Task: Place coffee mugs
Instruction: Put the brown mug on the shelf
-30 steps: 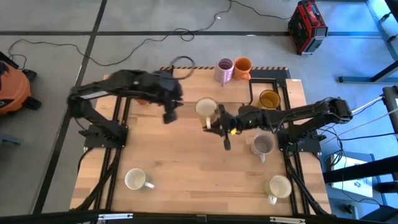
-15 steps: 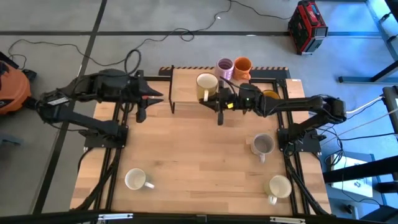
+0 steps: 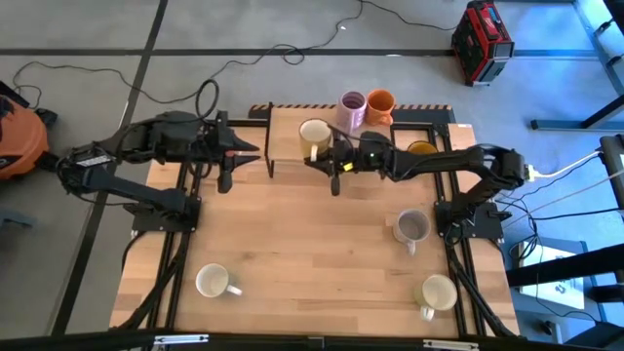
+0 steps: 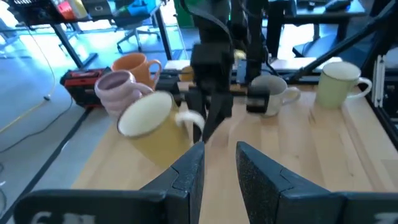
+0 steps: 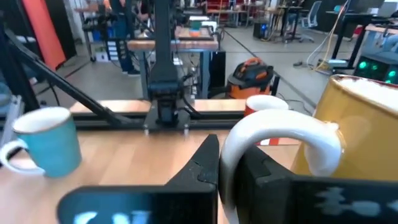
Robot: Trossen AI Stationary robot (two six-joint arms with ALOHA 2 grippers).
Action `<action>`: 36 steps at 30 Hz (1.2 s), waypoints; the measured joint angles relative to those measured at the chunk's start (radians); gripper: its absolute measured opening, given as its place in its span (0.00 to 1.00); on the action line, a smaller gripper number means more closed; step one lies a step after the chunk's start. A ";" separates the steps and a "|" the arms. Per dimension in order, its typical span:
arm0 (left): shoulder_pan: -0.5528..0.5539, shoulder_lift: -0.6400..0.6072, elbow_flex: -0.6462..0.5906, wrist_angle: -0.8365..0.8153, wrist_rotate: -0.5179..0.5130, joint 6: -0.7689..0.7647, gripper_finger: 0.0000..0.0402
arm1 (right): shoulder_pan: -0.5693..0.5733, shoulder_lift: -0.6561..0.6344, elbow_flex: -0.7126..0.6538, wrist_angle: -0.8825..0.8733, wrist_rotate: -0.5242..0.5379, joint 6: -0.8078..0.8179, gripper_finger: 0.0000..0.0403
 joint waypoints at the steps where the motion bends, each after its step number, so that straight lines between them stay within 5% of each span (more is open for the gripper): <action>1: 0.000 0.002 0.000 0.007 -0.005 -0.002 0.22 | -0.001 0.007 0.000 0.002 0.003 -0.008 0.01; 22: 0.000 0.019 0.000 0.006 -0.012 -0.027 0.22 | -0.066 0.021 0.001 -0.027 0.057 -0.019 0.03; 36: 0.000 0.020 0.000 0.006 -0.012 -0.026 0.22 | -0.066 0.014 0.000 -0.139 0.147 0.049 0.31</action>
